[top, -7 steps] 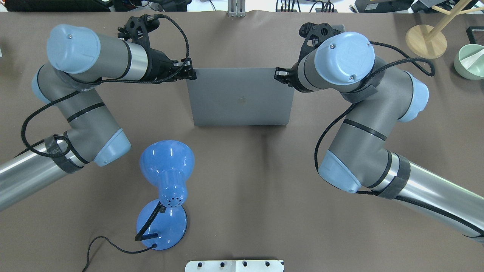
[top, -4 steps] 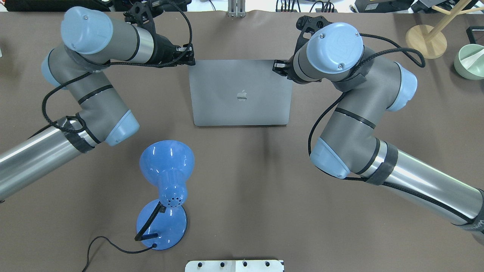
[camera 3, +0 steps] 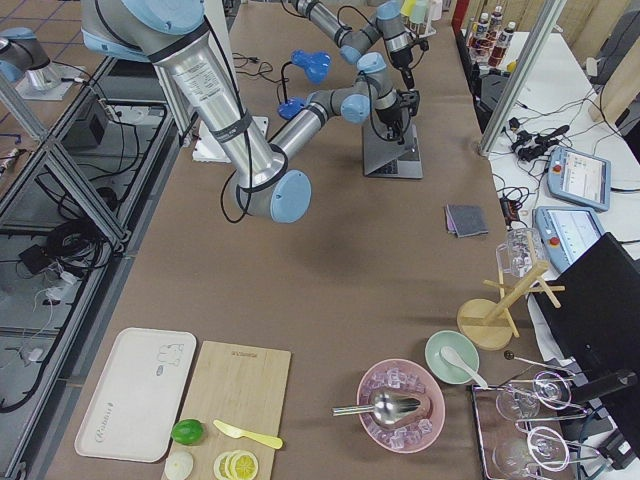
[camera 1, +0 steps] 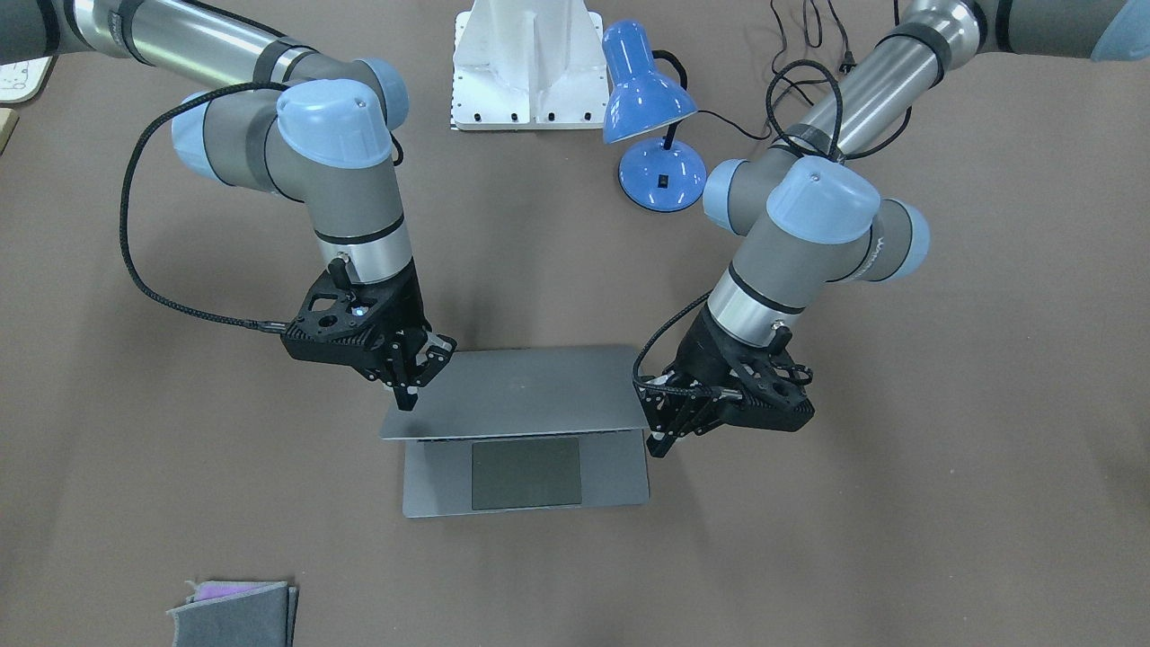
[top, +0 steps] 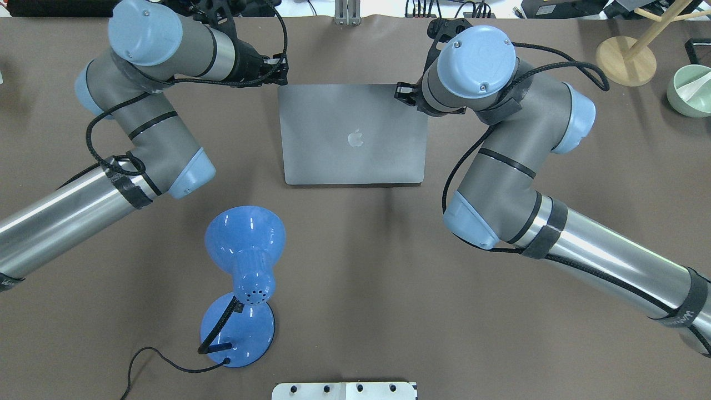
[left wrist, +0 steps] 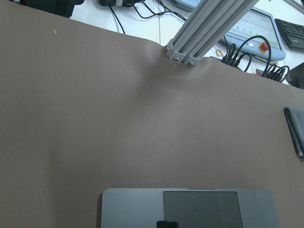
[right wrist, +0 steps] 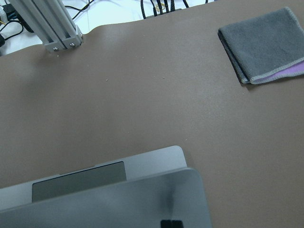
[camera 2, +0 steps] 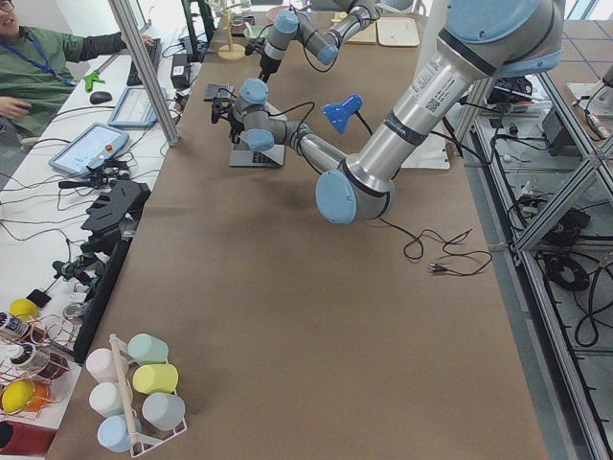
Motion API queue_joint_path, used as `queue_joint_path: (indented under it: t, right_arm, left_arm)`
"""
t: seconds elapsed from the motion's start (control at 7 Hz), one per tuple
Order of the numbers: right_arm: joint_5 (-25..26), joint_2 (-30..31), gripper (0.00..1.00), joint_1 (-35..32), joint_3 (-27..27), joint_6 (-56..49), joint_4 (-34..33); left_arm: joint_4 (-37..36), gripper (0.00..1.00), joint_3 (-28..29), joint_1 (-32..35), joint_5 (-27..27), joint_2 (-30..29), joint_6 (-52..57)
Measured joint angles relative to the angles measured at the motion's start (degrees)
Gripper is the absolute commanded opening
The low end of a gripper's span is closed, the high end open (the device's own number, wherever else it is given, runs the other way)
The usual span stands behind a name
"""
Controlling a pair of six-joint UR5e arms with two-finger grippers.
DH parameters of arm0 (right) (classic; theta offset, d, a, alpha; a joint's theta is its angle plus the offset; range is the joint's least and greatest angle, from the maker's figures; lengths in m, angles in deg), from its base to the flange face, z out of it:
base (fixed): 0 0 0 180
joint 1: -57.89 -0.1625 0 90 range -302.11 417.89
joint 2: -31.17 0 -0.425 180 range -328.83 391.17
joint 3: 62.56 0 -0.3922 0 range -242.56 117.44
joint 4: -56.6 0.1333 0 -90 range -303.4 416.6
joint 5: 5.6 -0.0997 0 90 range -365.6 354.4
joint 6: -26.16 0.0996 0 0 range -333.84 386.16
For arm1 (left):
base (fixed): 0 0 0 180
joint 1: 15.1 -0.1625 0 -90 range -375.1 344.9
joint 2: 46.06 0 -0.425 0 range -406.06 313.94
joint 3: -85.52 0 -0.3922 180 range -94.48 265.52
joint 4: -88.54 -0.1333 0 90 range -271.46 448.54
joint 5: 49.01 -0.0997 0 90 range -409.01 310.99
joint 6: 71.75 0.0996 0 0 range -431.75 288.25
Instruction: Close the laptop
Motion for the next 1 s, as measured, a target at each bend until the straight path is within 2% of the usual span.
queue_joint_path:
  t: [0.43, 1.0]
  right_arm:
    - [0.0, -3.0, 0.00, -0.4, -5.8, -0.1, 2.0]
    - [0.0, -3.5, 0.00, -0.6, -6.8, -0.1, 2.7]
  left_arm:
    - [0.1, 0.00, 2.3, -0.2, -1.9, -1.3, 0.9]
    - [0.1, 0.00, -1.9, 2.3, 4.5, -0.7, -3.2]
